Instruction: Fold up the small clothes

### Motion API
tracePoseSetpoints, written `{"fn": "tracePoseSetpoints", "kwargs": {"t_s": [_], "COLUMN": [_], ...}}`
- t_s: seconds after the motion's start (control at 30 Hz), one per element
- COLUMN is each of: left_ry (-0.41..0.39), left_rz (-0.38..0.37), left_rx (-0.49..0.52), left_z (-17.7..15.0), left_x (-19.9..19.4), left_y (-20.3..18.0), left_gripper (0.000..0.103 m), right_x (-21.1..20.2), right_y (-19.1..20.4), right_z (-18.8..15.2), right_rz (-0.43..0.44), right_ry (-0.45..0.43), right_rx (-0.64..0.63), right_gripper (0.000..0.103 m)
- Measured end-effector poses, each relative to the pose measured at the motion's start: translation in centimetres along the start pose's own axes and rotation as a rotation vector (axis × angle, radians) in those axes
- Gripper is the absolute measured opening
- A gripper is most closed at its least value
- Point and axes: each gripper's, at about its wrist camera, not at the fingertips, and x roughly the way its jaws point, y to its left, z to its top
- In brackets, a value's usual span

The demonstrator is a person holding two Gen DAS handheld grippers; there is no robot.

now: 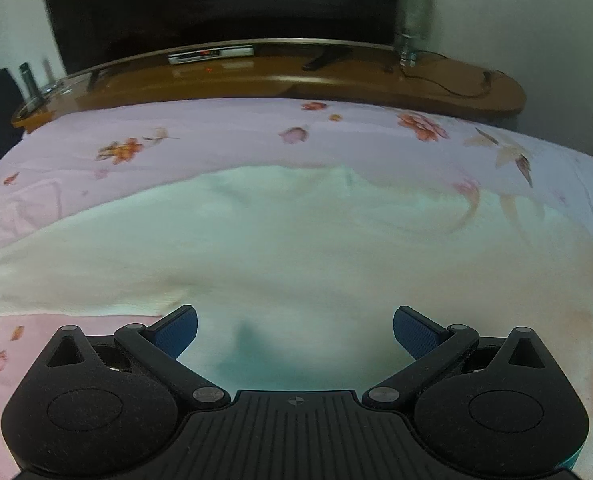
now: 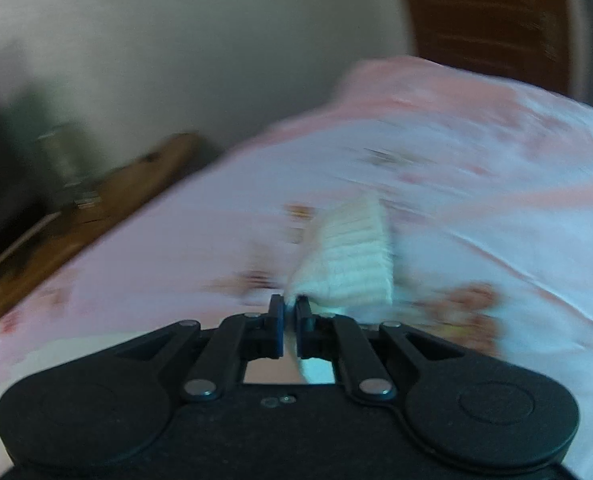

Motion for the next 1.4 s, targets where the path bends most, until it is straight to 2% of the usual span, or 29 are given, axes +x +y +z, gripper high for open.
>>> {"fn": "tracePoseSetpoints", "kwargs": {"t_s": [0.17,0.3,0.37,0.4,0.47,0.53,0.6,0.7,0.8,0.87,0.93,1.0,1.03,1.07,1.1,1.27,1.33,1.37,1.4], "left_ry": [-0.003,0.002,0.017,0.025,0.041,0.066,0.092,0.132,0.182,0.225,0.245,0.246,0.244,0.253,0.268,0.221,0.185,0.185,0.192], "left_rz": [0.024,0.048,0.052,0.048,0.029,-0.02,-0.076,-0.191,-0.307,-0.367,-0.397,-0.389,-0.389,-0.398,-0.412,-0.419,-0.416,-0.416,-0.426], "left_rx": [-0.063,-0.122,-0.15,-0.161,-0.185,-0.206,-0.224,-0.27,-0.341,-0.4,-0.465,-0.499,-0.519,-0.54,-0.56,-0.596,-0.602,-0.592,-0.593], "left_z": [0.4,0.4,0.1,0.0,-0.4,-0.7,-1.1,-1.7,-2.0,-2.2,-2.5,-2.6,-2.7,-2.8,-2.8,-2.8,-2.7,-2.6,-2.5], "left_x": [-0.9,-1.2,-1.1,-0.9,-0.7,-0.4,-0.1,0.3,1.2,2.2,3.2,4.2,4.7,5.3,5.9,6.6,6.6,6.8,6.8], "left_y": [3.3,5.9,7.0,7.5,8.2,8.3,8.0,6.9,5.6,4.9,4.4,3.8,3.6,3.4,3.3,2.5,2.5,2.2,2.3], "left_gripper": [0.103,0.103,0.103,0.103,0.103,0.103,0.103,0.103,0.103,0.103,0.103,0.1,0.092,0.073,0.064,0.062,0.039,0.015,0.007], "right_x": [-0.3,0.3,1.1,1.5,1.8,1.3,0.6,0.1,-0.4,-1.1,-1.4,-1.8,-2.0,-2.0,-2.0,-1.5,-1.6,-1.7,-1.7], "right_y": [12.0,21.2,24.6,25.8,27.1,27.4,26.8,25.1,21.3,19.3,17.5,16.0,15.3,14.8,14.4,12.6,12.5,12.5,12.6], "right_z": [-1.9,-6.7,-9.8,-11.2,-13.1,-13.7,-13.3,-12.1,-10.8,-11.0,-10.8,-10.4,-10.5,-10.5,-10.5,-10.6,-10.9,-11.0,-11.1], "right_rz": [0.291,0.512,0.576,0.594,0.624,0.641,0.631,0.54,0.448,0.399,0.353,0.318,0.303,0.283,0.266,0.216,0.197,0.187,0.176], "right_ry": [0.046,0.198,0.3,0.346,0.415,0.429,0.409,0.354,0.31,0.291,0.277,0.263,0.256,0.247,0.239,0.242,0.238,0.236,0.235], "right_rx": [-0.154,-0.286,-0.355,-0.372,-0.389,-0.399,-0.409,-0.427,-0.423,-0.418,-0.403,-0.382,-0.381,-0.381,-0.381,-0.346,-0.352,-0.357,-0.36], "right_gripper": [0.007,0.007,0.013,0.024,0.026,0.028,0.029,0.034,0.041,0.042,0.042,0.042,0.041,0.041,0.042,0.041,0.041,0.041,0.042]}}
